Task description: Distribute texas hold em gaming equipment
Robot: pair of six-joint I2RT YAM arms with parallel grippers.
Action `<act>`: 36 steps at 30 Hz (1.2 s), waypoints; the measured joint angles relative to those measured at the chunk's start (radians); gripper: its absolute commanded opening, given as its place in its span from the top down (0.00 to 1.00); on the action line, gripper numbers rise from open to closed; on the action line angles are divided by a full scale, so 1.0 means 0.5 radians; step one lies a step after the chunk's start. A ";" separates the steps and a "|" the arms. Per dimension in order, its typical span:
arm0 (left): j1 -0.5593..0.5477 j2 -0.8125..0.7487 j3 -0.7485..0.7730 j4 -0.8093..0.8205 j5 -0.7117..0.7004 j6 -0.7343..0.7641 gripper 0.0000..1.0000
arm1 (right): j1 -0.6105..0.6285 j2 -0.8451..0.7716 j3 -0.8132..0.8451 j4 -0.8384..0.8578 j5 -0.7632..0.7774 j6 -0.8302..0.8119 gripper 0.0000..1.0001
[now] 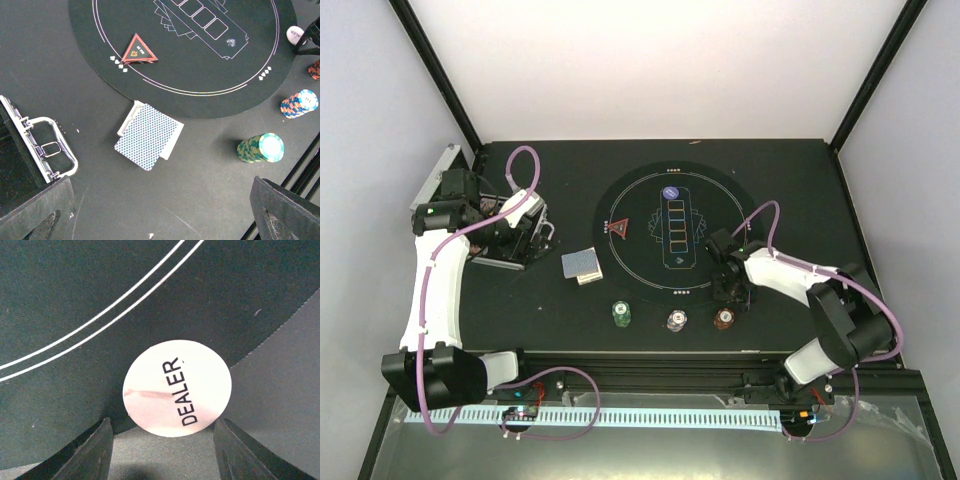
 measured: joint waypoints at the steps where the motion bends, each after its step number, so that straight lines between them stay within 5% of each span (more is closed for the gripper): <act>1: 0.000 0.000 0.001 0.001 0.000 0.000 0.01 | -0.005 0.006 0.005 -0.001 -0.010 0.002 0.45; 19: 0.000 0.000 0.053 0.007 -0.003 -0.003 0.01 | -0.066 0.218 0.245 -0.175 -0.098 -0.041 0.53; 31: 0.000 0.000 0.053 0.014 -0.010 -0.008 0.01 | -0.114 0.373 0.494 0.034 0.045 -0.083 0.53; 36: 0.000 0.000 0.053 0.014 -0.011 -0.011 0.01 | -0.131 0.385 0.505 0.040 0.093 -0.097 0.45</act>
